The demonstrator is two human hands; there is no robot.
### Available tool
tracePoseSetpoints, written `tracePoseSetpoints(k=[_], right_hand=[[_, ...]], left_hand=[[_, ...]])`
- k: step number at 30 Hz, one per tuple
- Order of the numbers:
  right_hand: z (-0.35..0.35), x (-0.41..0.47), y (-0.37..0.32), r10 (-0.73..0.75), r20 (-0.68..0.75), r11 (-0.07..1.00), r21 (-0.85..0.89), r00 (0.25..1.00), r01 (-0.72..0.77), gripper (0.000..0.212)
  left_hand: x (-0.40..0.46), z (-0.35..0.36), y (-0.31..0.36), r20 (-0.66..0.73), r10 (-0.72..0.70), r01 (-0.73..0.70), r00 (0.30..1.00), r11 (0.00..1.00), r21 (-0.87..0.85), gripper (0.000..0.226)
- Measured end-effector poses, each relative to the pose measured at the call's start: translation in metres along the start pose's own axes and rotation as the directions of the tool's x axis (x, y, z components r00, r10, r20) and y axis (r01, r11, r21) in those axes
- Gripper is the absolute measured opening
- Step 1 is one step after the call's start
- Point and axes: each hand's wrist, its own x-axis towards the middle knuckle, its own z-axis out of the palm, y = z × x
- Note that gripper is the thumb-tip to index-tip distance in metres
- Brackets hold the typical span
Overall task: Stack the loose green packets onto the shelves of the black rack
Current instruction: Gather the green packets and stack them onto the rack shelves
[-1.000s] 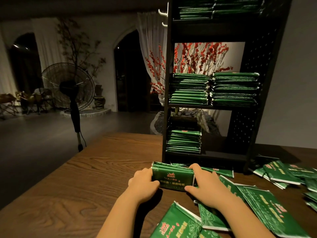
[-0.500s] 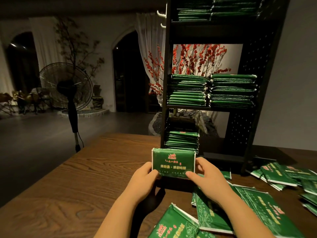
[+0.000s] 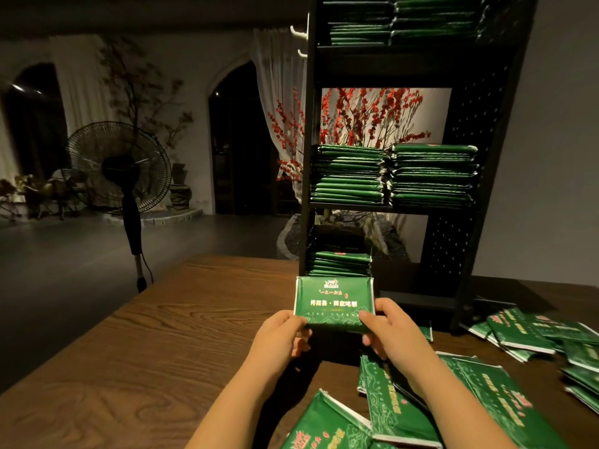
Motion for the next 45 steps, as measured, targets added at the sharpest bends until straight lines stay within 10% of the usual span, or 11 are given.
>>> tracePoseSetpoints(k=[6,27,38,45], right_hand=[[-0.011,0.005,0.003,0.079,-0.012,0.968,0.240,0.997,-0.074,0.015],[-0.031,0.112,-0.038,0.126,-0.325,0.986,0.149,0.937,-0.081,0.029],[-0.026,0.107,-0.040,0.248,-0.240,0.926,0.344,0.939,-0.157,0.027],[-0.050,0.075,-0.022,0.126,-0.225,0.989,0.104,0.966,-0.105,0.021]], left_hand=[[0.001,0.010,0.011,0.029,-0.066,0.068,0.997,0.994,-0.088,0.013],[0.073,0.060,0.078,-0.035,-0.233,0.189,0.972,0.859,-0.476,0.029],[0.078,0.074,0.084,0.000,-0.267,0.201,0.964,0.726,-0.658,0.037],[0.055,0.057,0.068,-0.024,-0.229,0.176,0.973,0.806,-0.565,0.028]])
